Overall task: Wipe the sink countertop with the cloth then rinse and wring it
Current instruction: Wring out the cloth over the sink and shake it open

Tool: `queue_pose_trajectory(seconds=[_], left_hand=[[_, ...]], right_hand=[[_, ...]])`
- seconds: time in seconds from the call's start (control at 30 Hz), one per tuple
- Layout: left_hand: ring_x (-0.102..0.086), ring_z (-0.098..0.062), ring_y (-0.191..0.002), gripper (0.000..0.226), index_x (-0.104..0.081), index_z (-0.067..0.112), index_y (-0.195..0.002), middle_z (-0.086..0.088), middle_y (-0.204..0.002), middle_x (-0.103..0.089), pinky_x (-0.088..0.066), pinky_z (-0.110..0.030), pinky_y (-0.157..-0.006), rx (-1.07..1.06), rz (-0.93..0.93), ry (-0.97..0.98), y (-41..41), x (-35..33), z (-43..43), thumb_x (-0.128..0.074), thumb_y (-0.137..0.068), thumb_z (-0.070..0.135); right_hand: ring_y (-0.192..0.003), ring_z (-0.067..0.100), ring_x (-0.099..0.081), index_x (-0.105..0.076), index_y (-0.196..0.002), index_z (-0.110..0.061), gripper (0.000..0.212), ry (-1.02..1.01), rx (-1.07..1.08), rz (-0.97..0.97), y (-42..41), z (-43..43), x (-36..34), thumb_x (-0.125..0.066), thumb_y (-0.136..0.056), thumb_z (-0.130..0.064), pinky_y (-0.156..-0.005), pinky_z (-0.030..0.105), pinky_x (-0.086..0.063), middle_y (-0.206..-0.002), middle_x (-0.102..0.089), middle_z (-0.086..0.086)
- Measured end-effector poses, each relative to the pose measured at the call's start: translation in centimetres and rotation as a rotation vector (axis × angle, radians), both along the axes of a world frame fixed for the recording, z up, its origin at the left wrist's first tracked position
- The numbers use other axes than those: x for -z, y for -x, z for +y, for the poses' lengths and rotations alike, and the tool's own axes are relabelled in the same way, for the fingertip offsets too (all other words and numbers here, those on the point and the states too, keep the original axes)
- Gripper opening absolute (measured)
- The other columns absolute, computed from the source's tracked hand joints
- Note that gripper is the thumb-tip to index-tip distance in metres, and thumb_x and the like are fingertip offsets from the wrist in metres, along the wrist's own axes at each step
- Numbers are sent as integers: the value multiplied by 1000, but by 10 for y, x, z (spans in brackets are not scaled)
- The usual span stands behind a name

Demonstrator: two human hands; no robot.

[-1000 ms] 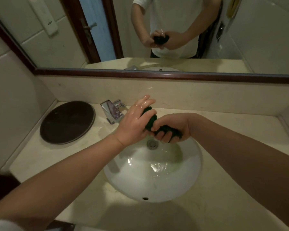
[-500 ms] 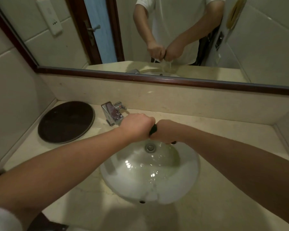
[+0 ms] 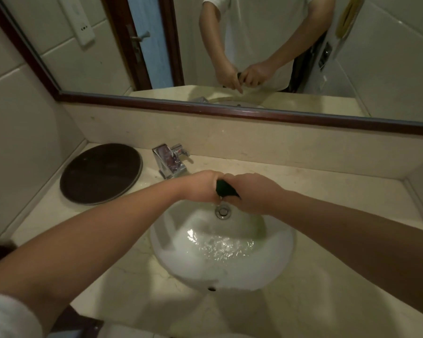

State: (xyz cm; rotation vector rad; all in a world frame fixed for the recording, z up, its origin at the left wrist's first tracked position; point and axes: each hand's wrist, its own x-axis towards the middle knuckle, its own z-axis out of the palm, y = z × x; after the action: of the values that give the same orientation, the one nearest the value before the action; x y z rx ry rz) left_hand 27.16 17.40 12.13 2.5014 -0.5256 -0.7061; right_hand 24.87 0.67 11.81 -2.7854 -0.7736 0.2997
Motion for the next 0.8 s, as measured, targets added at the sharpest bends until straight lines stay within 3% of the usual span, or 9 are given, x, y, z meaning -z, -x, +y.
queue_pose_trajectory(seconds=[0.1, 0.17, 0.3, 0.4, 0.47, 0.53, 0.67, 0.73, 0.8], left_hand=[[-68, -17, -85, 82, -36, 30, -138, -1, -113, -59, -56, -29, -67, -168, -24, 219, 6, 3, 11, -81, -70, 18], [-60, -18, -105, 92, -26, 33, -144, -1, -127, -50, -53, -30, -84, -167, -291, 237, 18, 6, 16, -82, -71, 25], [-50, -36, -121, 82, -30, 22, -139, -13, -140, -31, -50, -48, -96, 21, -1004, 105, 35, 18, 17, -79, -73, 18], [-43, -37, -126, 57, -40, 16, -132, -12, -137, -34, -45, -53, -99, 147, -1232, 216, 28, 16, 6, -69, -83, 14], [-54, -37, -116, 39, -46, 14, -126, -10, -132, -43, -50, -51, -89, 185, -1329, 317, 21, 8, 2, -58, -89, 12], [-64, -35, -97, 35, -49, 14, -122, -7, -126, -52, -53, -46, -74, 231, -1372, 345, 15, -2, 2, -59, -90, 11], [-69, -26, -82, 34, -55, 13, -115, -6, -107, -71, -55, -35, -58, 314, -1339, 279, 10, -16, 3, -66, -83, 10], [-68, -27, -74, 33, -61, 14, -105, -5, -89, -71, -49, -32, -47, 280, -1210, 147, 10, -23, 1, -73, -74, 12], [-68, -31, -75, 23, -62, 14, -99, -7, -87, -69, -39, -32, -49, 218, -991, -61, 11, -34, -4, -69, -77, 19]], right_hand=[[-75, 20, -60, -59, -105, -22, 16, -302, 127, 315, -4, -5, -4, -57, -94, -33, -63, 30, -41, -86, -65, 4], [-55, 15, -50, -60, -94, -17, 14, -543, 281, 594, -6, -10, -8, -54, -96, -30, -53, 27, -39, -69, -56, 1], [-42, 4, -34, -57, -99, -13, 25, -940, 551, 1236, -7, -24, -26, -47, -96, -35, -35, 15, -23, -62, -45, -4], [-39, 1, -36, -56, -92, -14, 20, -960, 458, 1556, -2, -20, -37, -53, -85, -33, -34, 11, -15, -58, -42, -5], [-39, 2, -40, -61, -89, -14, 17, -960, 334, 1714, 0, -16, -41, -60, -81, -29, -34, 11, -14, -58, -41, -5], [-40, 1, -41, -65, -89, -14, 17, -953, 228, 1784, 0, -16, -45, -66, -80, -28, -34, 12, -15, -59, -41, -6], [-37, -1, -35, -57, -90, -15, 19, -880, 238, 1637, -2, -18, -60, -49, -89, -33, -31, 12, -15, -55, -38, -9], [-36, 0, -28, -53, -82, -18, 19, -815, 305, 1489, -1, -15, -65, -44, -93, -30, -32, 13, -11, -54, -32, -11], [-38, 3, -22, -47, -70, -21, 22, -691, 385, 1307, -1, -11, -65, -46, -92, -24, -36, 15, -9, -53, -28, -10]])
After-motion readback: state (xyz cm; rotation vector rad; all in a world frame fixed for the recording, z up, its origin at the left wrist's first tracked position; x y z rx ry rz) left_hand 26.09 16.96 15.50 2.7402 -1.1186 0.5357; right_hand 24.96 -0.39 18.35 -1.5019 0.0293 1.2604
